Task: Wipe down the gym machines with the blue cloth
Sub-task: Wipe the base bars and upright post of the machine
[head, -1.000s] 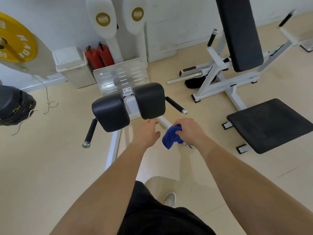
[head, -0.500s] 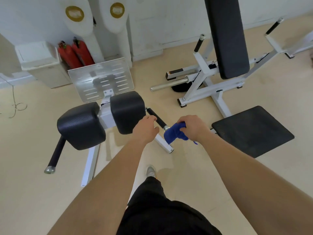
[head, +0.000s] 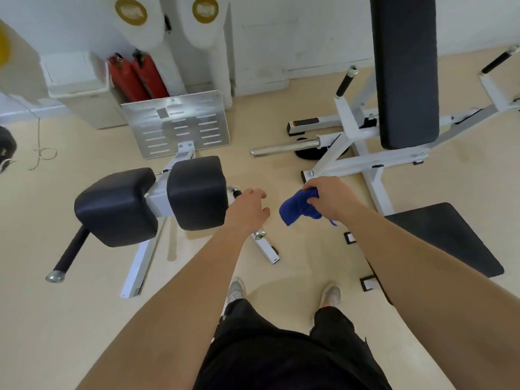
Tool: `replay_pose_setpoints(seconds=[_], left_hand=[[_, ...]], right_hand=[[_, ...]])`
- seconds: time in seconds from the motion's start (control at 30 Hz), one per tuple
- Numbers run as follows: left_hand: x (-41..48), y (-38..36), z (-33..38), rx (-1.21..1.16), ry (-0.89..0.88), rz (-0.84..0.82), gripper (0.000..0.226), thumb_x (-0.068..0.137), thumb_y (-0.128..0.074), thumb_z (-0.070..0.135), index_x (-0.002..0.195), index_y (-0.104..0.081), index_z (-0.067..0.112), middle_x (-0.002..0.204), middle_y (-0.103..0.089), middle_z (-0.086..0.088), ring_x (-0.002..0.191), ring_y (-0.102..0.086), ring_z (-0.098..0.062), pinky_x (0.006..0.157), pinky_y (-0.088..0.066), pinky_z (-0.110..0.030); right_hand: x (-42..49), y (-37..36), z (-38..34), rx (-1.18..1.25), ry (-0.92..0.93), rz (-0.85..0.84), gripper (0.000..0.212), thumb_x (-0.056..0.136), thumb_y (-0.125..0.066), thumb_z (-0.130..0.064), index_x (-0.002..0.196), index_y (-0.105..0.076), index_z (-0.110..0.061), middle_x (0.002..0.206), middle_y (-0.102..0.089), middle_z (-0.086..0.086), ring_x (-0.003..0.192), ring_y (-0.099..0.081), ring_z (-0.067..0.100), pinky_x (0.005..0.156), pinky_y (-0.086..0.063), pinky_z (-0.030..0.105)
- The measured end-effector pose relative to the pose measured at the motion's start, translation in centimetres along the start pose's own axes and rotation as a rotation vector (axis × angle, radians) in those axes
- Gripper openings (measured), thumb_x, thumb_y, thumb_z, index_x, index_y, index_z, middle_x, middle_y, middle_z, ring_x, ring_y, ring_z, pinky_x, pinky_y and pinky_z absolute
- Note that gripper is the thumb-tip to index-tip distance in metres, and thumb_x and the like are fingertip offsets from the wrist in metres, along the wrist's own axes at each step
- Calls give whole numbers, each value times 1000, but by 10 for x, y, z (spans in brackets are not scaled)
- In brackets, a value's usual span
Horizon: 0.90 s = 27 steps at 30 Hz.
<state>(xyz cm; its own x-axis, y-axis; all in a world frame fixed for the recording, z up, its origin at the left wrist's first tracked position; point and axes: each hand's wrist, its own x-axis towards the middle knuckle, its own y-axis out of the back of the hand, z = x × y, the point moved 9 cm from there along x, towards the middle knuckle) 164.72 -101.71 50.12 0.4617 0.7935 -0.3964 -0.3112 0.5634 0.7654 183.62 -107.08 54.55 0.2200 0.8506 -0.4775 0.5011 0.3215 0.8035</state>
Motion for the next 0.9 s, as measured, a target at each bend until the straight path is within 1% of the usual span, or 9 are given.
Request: replay_pose_setpoints(seconds=[0.1, 0.23, 0.3, 0.37, 0.47, 0.57, 0.67, 0.77, 0.9], left_hand=[[3, -27, 19, -28, 62, 22, 44, 95, -56, 31, 137, -48, 23, 134, -51, 4, 109, -58, -16, 87, -49, -32], [1, -97, 49, -112, 172, 52, 47, 93, -57, 41, 137, -48, 24, 134, -52, 6, 114, -57, -16, 93, -49, -36], [-4, -140, 59, -261, 296, 88, 56, 91, -61, 44, 140, -43, 25, 134, -51, 7, 114, -57, -15, 91, -49, -35], [-10, -181, 65, -403, 424, 158, 66, 87, -65, 44, 144, -36, 27, 137, -49, 8, 115, -57, -15, 91, -49, -34], [-8, -236, 64, -356, 521, 199, 78, 84, -68, 46, 149, -28, 29, 143, -39, 5, 126, -46, -17, 87, -47, -33], [7, -277, 51, -291, 503, 254, 89, 80, -74, 43, 151, -21, 30, 148, -30, 5, 128, -39, -18, 80, -45, -29], [30, -316, 35, -364, 408, 308, 95, 73, -82, 36, 146, -22, 27, 149, -30, 6, 125, -45, -18, 81, -52, -35], [54, -352, 6, -465, 355, 363, 85, 75, -82, 25, 136, -24, 35, 144, -38, 5, 113, -56, -17, 82, -53, -34], [75, -395, -52, -356, 324, 422, 35, 89, -63, 8, 120, -51, 18, 124, -51, 5, 83, -63, -19, 75, -55, -39]], right_hand=[[19, -4, 23, -20, 79, -54, 35, 86, -52, -8, 112, -66, -27, 92, -66, 2, 77, -65, 23, 75, -60, 44], [37, -17, 65, 31, 196, -115, 31, 87, -56, -10, 112, -68, -24, 97, -66, -2, 84, -64, 21, 77, -57, 39], [43, -27, 88, 101, 244, -157, 30, 85, -58, -10, 108, -70, -23, 96, -67, -4, 84, -64, 18, 73, -54, 31], [48, -41, 112, 123, 290, -213, 29, 83, -59, -10, 106, -71, -22, 96, -70, -4, 84, -64, 16, 72, -53, 29], [60, -66, 148, 175, 303, -286, 29, 84, -60, -9, 106, -72, -24, 97, -71, -8, 87, -65, 12, 71, -51, 22], [79, -97, 177, 263, 285, -338, 29, 85, -57, -9, 103, -72, -27, 94, -71, -15, 87, -64, 3, 68, -47, 15], [103, -141, 203, 359, 269, -361, 28, 87, -56, -9, 101, -71, -27, 93, -71, -14, 89, -65, 6, 73, -52, 22], [134, -199, 234, 471, 212, -396, 23, 89, -60, -8, 102, -71, -24, 95, -73, -10, 93, -68, 11, 81, -56, 31], [178, -288, 266, 477, 167, -423, 22, 90, -60, -10, 104, -66, -26, 94, -73, -5, 87, -69, 15, 76, -55, 30]])
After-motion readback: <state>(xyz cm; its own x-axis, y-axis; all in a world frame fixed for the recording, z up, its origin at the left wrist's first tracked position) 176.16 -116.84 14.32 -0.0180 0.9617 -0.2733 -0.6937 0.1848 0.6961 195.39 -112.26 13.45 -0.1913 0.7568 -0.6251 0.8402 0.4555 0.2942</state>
